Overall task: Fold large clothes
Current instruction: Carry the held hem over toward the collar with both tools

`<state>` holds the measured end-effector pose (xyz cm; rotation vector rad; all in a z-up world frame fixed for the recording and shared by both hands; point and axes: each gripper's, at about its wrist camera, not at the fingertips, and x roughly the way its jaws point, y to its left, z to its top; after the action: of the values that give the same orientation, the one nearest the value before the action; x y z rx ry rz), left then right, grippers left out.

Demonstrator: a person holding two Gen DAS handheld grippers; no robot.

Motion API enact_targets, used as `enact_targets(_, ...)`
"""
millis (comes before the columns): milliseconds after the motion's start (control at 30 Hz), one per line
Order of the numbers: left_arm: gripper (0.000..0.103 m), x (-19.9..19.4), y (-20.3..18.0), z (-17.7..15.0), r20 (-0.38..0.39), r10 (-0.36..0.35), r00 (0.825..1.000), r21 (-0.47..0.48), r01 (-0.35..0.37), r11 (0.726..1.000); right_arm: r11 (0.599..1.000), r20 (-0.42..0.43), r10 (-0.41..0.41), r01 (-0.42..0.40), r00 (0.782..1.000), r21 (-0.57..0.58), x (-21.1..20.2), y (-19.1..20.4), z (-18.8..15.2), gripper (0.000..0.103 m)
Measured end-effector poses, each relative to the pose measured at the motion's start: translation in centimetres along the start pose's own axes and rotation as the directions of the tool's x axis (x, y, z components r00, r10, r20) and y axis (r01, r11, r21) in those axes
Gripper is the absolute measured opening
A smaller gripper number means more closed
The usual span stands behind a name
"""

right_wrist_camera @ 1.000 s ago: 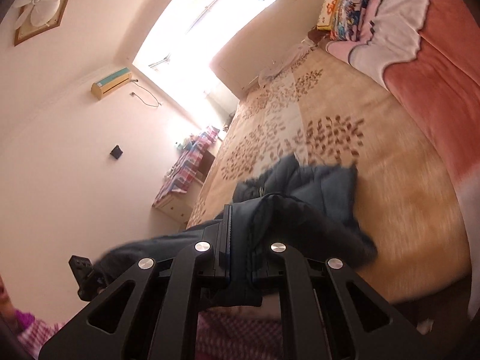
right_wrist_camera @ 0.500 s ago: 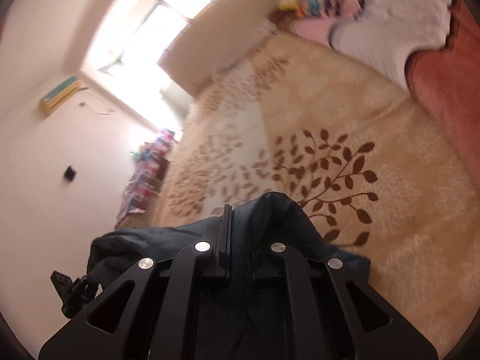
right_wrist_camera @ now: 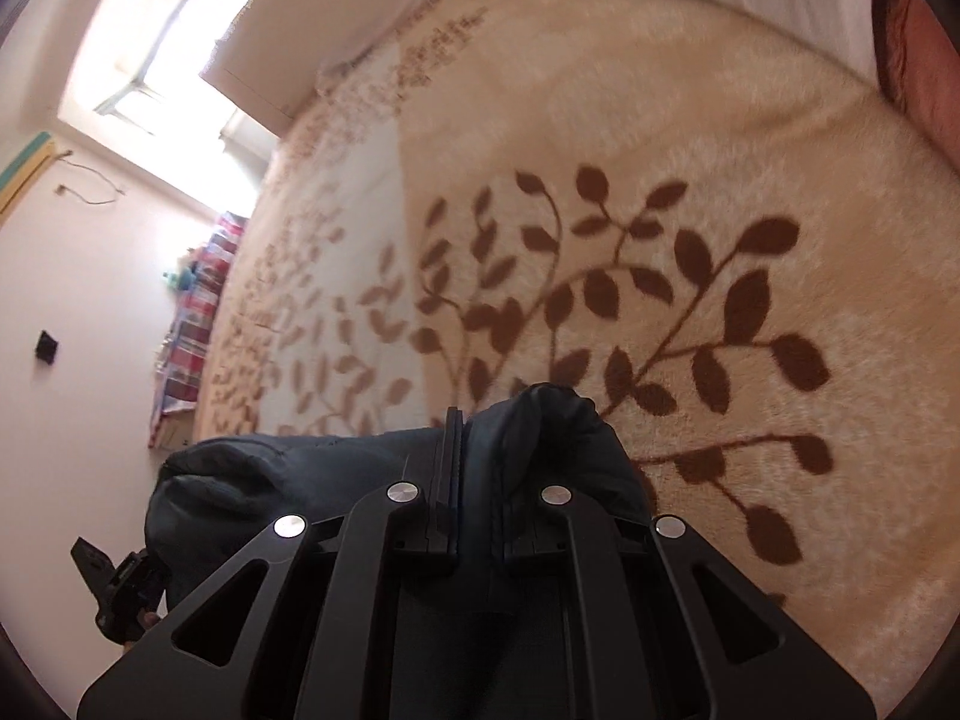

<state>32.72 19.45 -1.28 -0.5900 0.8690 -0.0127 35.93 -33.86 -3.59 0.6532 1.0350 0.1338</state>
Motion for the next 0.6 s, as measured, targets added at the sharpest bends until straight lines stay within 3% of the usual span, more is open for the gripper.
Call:
enact_targets(133,0.015,0.3,0.0,0.1,-0.032,0.009,0.999,-0.037,-0.01,0.999,0.997,-0.052,0.026,-0.022,0.998,0.069,0.7,-0.8,0.2,0.016)
enact_targets(233,0.025,-0.9,-0.6,0.4,-0.025,-0.006,1.0,-0.05,0.005,0.999,0.99,-0.053,0.093,-0.087,0.994,0.11,-0.6,-0.8,0.6,0.03)
enact_targets(367,0.041,-3.1,-1.4,0.8,0.01,-0.055,0.998,-0.068,0.056,0.996,0.969,-0.01,0.209,-0.206,0.978,0.135,-3.2,-0.4,0.9,0.076)
enact_targets(400,0.043,-3.5,-1.6,0.9,0.019,-0.058,0.998,-0.067,0.059,0.996,0.969,0.018,0.212,-0.212,0.977,0.13,-4.0,-0.2,1.0,0.083)
enact_targets(467,0.048,-4.4,-2.2,0.9,0.042,-0.066,0.997,-0.057,0.068,0.996,0.972,0.093,0.2,-0.21,0.975,0.103,-6.0,0.2,1.0,0.084)
enact_targets(567,0.055,-5.6,-2.5,0.9,0.101,-0.038,0.994,-0.045,0.043,0.998,0.978,0.123,0.184,-0.194,0.975,0.075,-7.5,0.7,0.5,0.084)
enact_targets(600,0.057,-6.2,-2.4,0.9,0.138,-0.031,0.99,-0.041,0.037,0.998,0.982,0.122,0.178,-0.184,0.976,0.038,-7.7,1.3,0.1,0.08)
